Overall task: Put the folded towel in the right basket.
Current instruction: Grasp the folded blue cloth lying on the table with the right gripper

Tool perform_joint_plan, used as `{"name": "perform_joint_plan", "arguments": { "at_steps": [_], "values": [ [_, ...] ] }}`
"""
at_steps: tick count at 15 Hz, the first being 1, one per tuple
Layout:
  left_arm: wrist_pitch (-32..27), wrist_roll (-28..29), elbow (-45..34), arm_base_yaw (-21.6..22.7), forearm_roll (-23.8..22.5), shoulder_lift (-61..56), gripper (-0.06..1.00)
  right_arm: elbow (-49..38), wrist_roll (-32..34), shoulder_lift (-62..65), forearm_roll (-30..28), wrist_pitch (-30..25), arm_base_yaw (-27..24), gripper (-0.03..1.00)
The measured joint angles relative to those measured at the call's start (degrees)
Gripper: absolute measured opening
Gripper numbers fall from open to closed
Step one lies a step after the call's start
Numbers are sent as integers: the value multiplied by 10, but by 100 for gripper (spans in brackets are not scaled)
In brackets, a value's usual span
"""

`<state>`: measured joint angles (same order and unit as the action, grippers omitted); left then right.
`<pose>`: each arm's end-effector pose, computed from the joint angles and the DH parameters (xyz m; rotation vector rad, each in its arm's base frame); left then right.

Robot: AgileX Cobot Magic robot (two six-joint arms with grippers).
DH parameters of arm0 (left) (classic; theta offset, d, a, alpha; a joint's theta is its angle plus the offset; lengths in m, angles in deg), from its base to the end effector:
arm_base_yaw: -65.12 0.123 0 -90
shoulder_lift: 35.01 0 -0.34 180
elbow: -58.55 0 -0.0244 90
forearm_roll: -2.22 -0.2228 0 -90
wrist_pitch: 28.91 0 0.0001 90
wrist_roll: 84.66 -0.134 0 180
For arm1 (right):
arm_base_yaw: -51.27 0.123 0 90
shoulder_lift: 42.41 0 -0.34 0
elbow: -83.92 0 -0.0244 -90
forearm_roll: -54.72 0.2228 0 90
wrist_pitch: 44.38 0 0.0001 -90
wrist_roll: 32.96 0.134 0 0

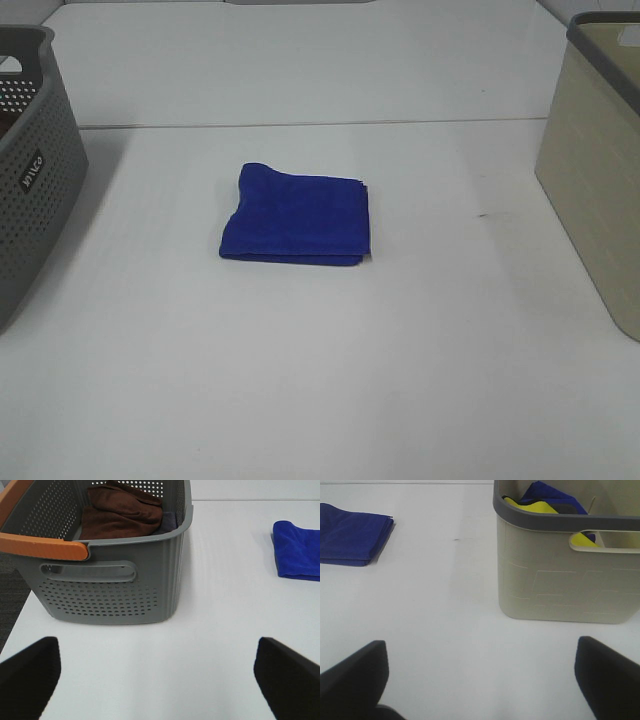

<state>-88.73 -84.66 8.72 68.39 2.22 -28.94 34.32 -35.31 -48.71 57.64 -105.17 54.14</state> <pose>-0.0465 -0.0027 0.2458 -0.0576 2.0191 0.0362 -0.0478 0.0036 0.2453 -0.0953 2.0340 0.0666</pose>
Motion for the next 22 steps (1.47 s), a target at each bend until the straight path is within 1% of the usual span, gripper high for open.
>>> {"name": "perform_joint_plan", "arguments": {
  "at_steps": [22],
  "values": [
    [0, 0, 0, 0, 0, 0, 97, 0, 0, 0, 0, 0, 0, 96]
  ]
}}
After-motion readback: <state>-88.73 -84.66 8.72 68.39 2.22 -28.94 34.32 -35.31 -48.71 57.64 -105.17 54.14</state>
